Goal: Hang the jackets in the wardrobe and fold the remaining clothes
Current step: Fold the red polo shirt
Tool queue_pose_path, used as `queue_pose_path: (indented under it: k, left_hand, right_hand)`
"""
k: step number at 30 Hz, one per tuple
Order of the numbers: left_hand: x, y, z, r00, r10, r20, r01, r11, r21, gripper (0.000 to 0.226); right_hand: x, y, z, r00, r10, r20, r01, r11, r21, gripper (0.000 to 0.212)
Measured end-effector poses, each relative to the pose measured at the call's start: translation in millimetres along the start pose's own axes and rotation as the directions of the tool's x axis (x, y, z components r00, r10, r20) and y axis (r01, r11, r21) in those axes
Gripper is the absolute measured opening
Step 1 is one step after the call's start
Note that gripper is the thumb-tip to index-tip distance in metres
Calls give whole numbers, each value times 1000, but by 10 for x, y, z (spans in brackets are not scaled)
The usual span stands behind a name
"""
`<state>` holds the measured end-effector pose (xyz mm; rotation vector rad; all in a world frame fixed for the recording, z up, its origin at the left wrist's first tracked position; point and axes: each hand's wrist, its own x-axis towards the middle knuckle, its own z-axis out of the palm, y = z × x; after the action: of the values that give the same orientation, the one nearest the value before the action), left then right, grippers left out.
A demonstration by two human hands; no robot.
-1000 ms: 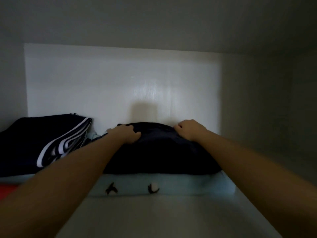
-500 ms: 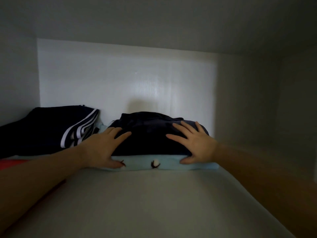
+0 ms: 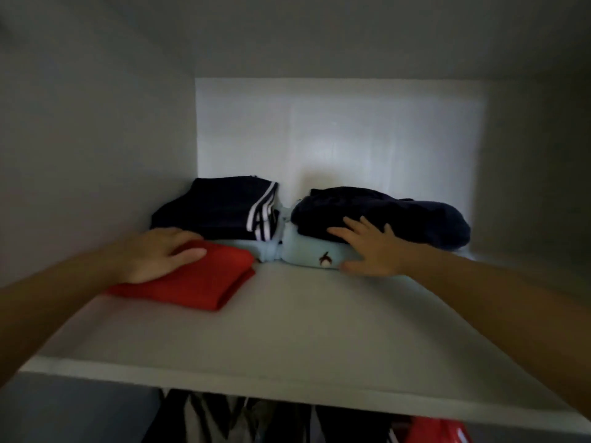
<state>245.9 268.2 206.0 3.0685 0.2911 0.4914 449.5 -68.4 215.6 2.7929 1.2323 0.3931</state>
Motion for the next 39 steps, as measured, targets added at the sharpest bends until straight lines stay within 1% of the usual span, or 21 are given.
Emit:
queue_pose_path:
  k: [2,4,5,6,7,9,10,12,14,17,19,20,22,24,26,29,31,33,36,39]
  left_hand:
    - [-125,-250,82,997,-69,47,69,998,-12,87]
    - [-143,-419,206,991,-115,62,117,993,-33,63]
    - [-149,-452,258,990,-128,57,129,991,-17,57]
    - [-126,-482,330,989,-139,53,138,990,26,55]
    - [-110,-507,380,986,-156,58,152,986,75,56]
    - [-70,-519,453,977,-201,74,187,969,163,67]
    - [-47,-514,468,972,-224,70,207,959,194,72]
    - [-45,-460,465,953,-296,68,280,943,179,68]
    - [-57,-411,429,948,-314,60,304,944,128,64]
    - [-96,-403,374,956,-281,88,273,958,92,64]
    - [-137,-427,357,965,-251,80,246,967,66,63]
    - [-173,-435,349,972,-229,53,226,973,54,62]
    - [-257,-467,359,983,-179,-47,180,984,9,60]
    - [-371,-502,348,976,-174,-134,171,985,-34,58]
    - [-528,-495,308,966,-197,-166,176,976,-131,57]
    - [-868,-349,224,954,-224,-198,142,923,-359,54]
    - [-1177,-192,128,935,-254,-248,108,869,-483,47]
    - [-1535,3,8,898,-272,-345,38,830,-557,43]
    - [-2133,315,-233,837,-235,-494,-110,813,-572,38]
    - [-2796,592,-480,785,-213,-582,-199,804,-561,35]
  right_hand:
    - [61,-646,-75,996,-88,-11,89,984,156,66]
    - [198,-1353,-141,987,-153,-49,160,946,281,61]
    - [264,-1690,-134,984,-169,-53,177,928,327,60]
    - [326,-1989,-94,983,-179,-34,179,924,338,59]
    - [387,-2227,-31,983,-182,22,167,938,304,61]
    - [475,-2483,118,976,-122,181,89,980,176,68]
    - [498,-2518,158,973,-78,216,47,988,144,69]
    - [527,-2517,159,972,-14,234,-25,986,163,68]
    - [550,-2511,136,971,28,239,-77,977,197,67]
    - [498,-2571,161,968,73,240,-136,957,257,67]
    - [428,-2613,194,972,96,216,-156,947,281,69]
    - [377,-2622,190,972,105,208,-164,942,292,70]
    - [231,-2639,171,971,122,206,-181,936,301,74]
    - [32,-2625,140,971,125,206,-185,933,308,76]
    - [-206,-2598,94,972,119,201,-182,926,332,74]
    - [-602,-2608,3,971,131,201,-199,910,363,71]
    - [-895,-2658,-61,974,128,186,-194,896,399,69]
    - [-1215,-2745,-118,985,115,131,-162,874,458,66]
    - [-1733,-2890,-232,992,127,-9,-102,835,541,56]
    - [-2271,-3064,-372,989,125,-82,-48,783,620,47]
